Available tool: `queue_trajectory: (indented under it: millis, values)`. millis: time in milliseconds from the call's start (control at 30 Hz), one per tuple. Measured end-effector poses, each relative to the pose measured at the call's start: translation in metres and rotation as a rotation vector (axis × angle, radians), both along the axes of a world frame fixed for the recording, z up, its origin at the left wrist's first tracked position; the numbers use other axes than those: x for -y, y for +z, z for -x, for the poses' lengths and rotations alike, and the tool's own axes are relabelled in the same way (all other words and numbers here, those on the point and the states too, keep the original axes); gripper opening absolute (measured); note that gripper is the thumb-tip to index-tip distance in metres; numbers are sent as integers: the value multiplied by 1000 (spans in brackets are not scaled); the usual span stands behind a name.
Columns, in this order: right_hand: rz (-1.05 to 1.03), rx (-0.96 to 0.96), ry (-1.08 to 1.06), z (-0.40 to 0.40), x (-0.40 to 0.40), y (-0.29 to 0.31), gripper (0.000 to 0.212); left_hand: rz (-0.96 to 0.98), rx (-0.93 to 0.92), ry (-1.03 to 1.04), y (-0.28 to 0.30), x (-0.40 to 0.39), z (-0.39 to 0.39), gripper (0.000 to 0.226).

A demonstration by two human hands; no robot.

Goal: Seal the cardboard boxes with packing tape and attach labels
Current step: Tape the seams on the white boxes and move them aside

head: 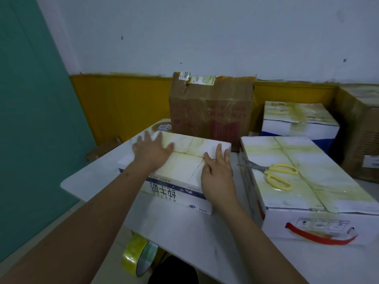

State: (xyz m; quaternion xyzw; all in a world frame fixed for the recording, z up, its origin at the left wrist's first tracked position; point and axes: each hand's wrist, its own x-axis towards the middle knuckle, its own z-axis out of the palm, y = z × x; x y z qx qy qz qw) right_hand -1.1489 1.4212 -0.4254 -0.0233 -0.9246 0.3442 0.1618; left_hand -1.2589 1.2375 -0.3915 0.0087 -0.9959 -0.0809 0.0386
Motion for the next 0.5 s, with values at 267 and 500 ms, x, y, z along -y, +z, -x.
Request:
queue_trajectory:
  millis: [267,500]
  values:
    - [-409,129,79,-8,-3,8,59,76,70,163,3,13,-9,77]
    - [-583,185,85,-19,6,26,74,-19,148,144,11,26,-41,81]
